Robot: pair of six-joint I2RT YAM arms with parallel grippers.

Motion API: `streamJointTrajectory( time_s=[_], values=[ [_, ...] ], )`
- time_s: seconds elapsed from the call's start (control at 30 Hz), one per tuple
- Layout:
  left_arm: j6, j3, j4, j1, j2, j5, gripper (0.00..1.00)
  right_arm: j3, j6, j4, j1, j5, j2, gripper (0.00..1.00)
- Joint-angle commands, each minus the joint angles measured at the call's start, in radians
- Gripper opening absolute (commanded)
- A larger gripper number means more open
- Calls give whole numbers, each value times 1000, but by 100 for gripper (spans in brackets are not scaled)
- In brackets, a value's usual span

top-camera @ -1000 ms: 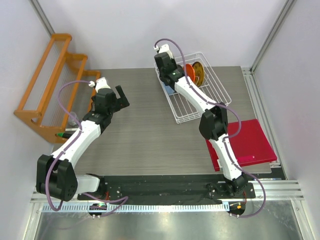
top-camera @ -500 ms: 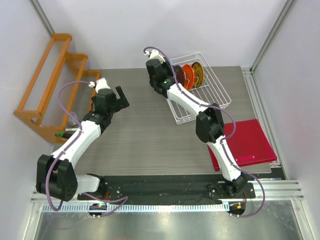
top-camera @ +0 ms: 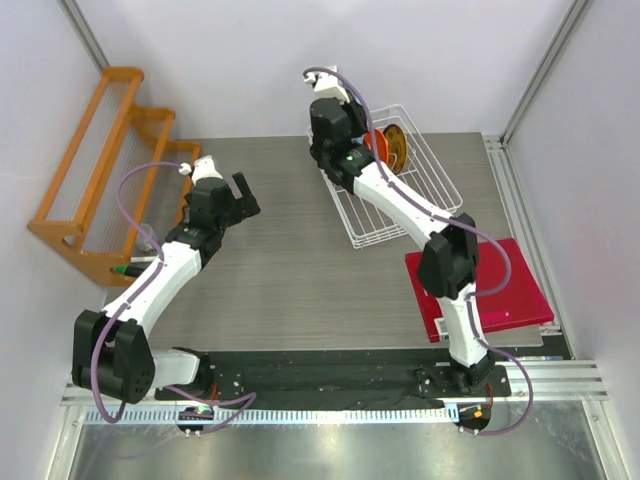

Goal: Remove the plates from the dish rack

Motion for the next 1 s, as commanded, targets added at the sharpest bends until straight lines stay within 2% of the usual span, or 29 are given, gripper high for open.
streamJointTrajectory(
  time_s=[0.0,0.07,0.1,0.13,0.17,0.23,0.3,0.6,0.8,0.9,0.97],
  values=[
    [2,18,35,-5,-21,67,99,-62,17,66,13,20,-144,1],
    [11,14,58,-5,-22,105,100,-96,141,-20,13,-52,-212,1],
    [13,12,86,-5,-27,154,100,-107,184,-122,12,-95,-238,1],
    [13,6,99,-5,-28,175,99,-133,290,-170,13,-129,-279,1],
    [11,2,115,-5,-30,203,99,-159,324,-199,13,-214,-310,1],
    [0,-15,178,-5,-31,254,99,-246,433,-255,15,-291,-388,1],
    [-10,-29,221,-5,-27,332,100,-310,497,-270,15,-423,-436,1],
    [-85,-97,414,-5,5,429,99,-550,731,-303,13,-799,-583,1],
    [-130,-132,495,-5,22,466,99,-631,778,-250,13,-878,-609,1],
    [-133,-138,497,-5,32,470,89,-682,798,-211,13,-899,-628,1],
    [-133,-147,495,-5,33,464,78,-694,811,-197,11,-910,-640,1]
  ],
)
